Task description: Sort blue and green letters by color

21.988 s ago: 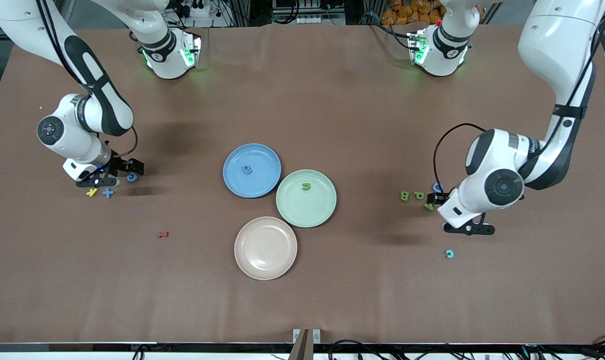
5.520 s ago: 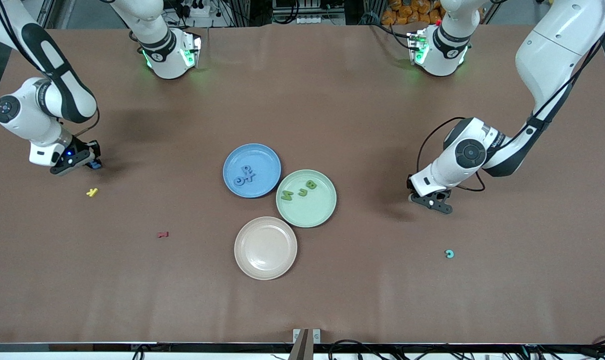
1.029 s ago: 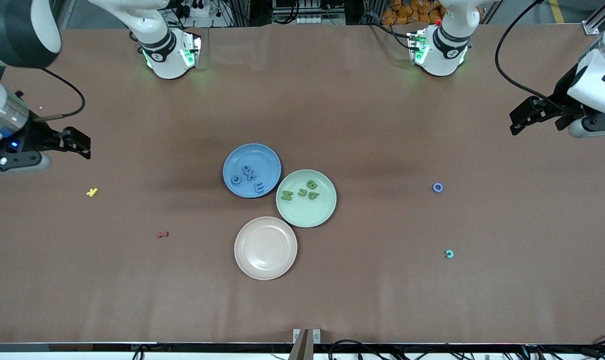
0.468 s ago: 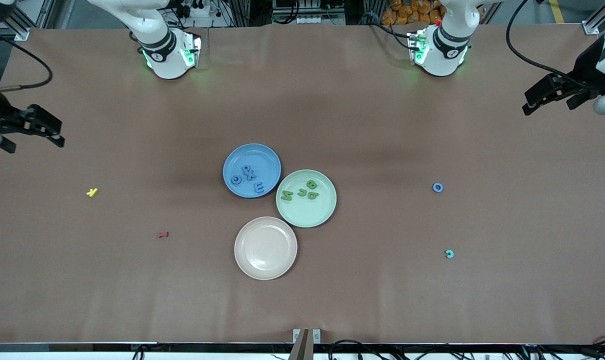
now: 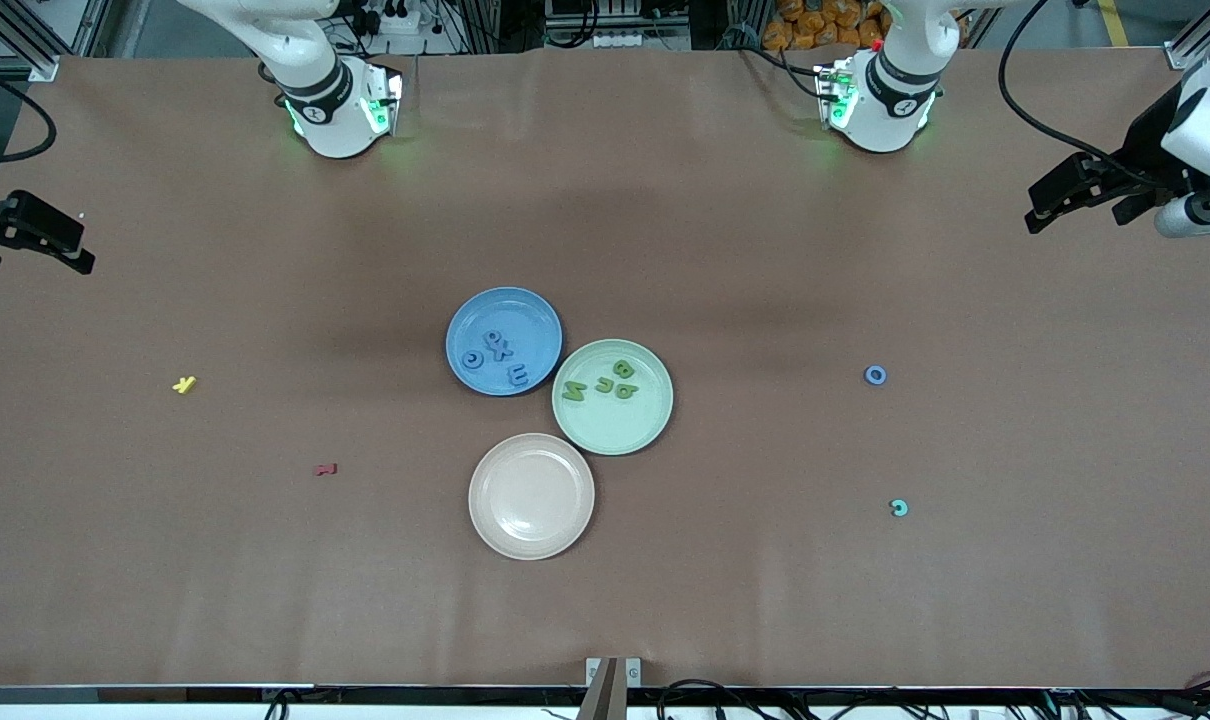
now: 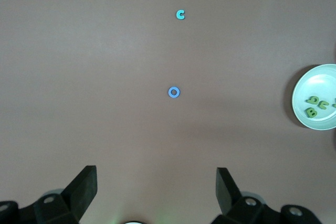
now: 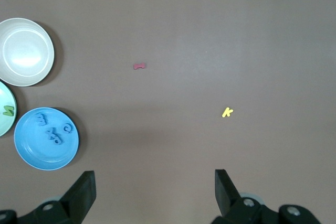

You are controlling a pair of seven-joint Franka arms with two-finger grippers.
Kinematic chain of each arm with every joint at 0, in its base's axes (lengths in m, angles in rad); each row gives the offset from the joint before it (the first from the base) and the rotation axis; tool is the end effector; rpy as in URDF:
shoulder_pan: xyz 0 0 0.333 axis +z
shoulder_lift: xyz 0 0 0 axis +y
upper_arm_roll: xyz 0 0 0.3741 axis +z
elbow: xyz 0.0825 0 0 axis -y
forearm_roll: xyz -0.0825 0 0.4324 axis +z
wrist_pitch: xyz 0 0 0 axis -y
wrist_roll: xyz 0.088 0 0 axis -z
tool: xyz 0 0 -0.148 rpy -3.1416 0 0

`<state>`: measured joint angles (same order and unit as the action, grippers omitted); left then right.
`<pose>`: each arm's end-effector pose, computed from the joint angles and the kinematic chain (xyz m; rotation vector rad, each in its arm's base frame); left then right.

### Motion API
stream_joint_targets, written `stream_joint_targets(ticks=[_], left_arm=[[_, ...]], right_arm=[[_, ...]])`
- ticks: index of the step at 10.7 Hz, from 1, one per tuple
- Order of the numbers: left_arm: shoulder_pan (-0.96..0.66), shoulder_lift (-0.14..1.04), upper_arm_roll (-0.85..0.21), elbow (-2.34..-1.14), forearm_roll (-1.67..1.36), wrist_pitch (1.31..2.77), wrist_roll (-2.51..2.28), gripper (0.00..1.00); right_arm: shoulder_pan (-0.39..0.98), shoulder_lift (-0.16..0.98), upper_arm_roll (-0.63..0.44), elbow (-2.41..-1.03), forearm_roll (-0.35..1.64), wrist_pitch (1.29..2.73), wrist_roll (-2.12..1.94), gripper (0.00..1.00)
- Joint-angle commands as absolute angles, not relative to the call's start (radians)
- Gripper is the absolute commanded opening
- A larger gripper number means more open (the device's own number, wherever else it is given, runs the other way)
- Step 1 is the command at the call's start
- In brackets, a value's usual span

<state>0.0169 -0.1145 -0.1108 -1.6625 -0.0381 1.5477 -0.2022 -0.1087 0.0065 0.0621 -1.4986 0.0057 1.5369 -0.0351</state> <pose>0.5545 -0.0617 0.6580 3.1120 0.1685 -0.0074 0.6030 -0.0274 0.6721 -3.1364 0.0176 -0.0502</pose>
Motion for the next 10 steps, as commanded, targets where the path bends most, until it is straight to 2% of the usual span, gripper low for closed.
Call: stream_joint_targets(ticks=[1, 4, 10], left_arm=[[-0.028, -0.101, -0.075, -1.643, -0.023, 1.546, -0.192, 1.00], [-0.026, -0.063, -0.078, -1.585, -0.018, 1.546, -0.190, 1.00], [-0.018, -0.034, -0.080, -1.563, 0.035, 1.548, -0.187, 1.00]], right_arm=[[-0.120, 0.002, 0.072, -1.489, 0.037, 1.522, 0.003, 1.00], [-0.120, 0.002, 0.072, -1.489, 0.044, 1.534, -0.006, 1.00], [-0.118, 0.002, 0.074, -1.491, 0.043, 1.546, -0.009, 1.00]])
